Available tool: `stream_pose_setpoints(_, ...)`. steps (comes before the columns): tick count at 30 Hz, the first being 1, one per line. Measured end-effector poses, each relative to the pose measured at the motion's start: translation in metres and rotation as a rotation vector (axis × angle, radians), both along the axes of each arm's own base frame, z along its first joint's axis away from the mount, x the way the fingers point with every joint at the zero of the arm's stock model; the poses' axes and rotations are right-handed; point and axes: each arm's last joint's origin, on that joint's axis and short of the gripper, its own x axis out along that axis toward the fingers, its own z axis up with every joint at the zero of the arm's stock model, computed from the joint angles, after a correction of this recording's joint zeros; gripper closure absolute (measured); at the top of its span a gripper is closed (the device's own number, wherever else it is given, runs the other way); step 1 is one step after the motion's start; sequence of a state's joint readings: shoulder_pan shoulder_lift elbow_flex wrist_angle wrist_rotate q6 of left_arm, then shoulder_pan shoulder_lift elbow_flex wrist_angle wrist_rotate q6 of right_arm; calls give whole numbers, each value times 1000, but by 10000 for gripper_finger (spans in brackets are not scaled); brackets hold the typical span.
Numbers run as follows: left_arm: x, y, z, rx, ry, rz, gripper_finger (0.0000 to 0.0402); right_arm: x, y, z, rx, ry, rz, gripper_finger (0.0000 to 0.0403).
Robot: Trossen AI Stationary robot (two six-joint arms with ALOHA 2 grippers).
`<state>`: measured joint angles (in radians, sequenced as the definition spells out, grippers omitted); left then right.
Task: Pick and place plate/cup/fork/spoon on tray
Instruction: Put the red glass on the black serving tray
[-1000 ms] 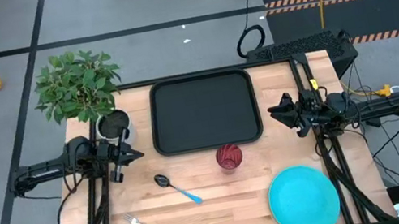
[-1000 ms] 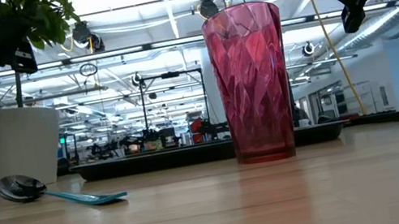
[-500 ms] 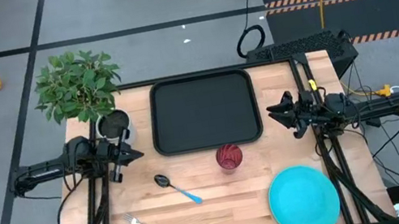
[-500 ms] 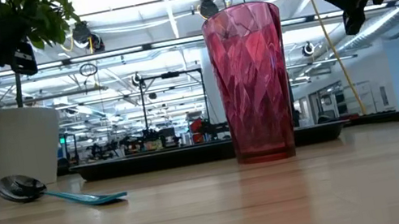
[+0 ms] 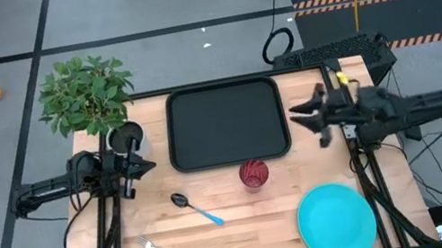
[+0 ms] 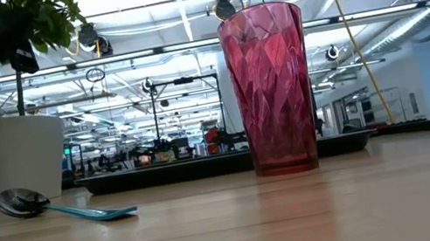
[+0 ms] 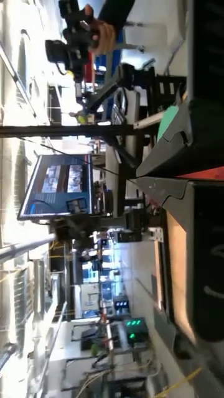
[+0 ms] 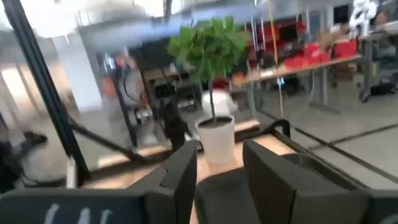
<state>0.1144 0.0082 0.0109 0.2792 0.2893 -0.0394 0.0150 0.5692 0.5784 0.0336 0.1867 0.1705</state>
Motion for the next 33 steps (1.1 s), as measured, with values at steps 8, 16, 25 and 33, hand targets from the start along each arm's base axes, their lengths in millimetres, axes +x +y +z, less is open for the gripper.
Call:
stream_pose_setpoints(8, 2, 2, -1, -166, 91, 31, 392, 89, 4, 42, -80, 650, 41, 270)
stream_pose_setpoints(16, 10, 3, 47, -78, 367, 125, 392, 148, 19, 63, -108, 870, 193, 270)
stream_pose_setpoints(25, 60, 4, 88, 136, 633, 199, 392, 171, 31, 57, -8, 1170, 232, 270)
stream_pose_setpoints(33, 98, 7, 76, 221, 801, 220, 392, 192, 43, 26, 19, 1275, 265, 270)
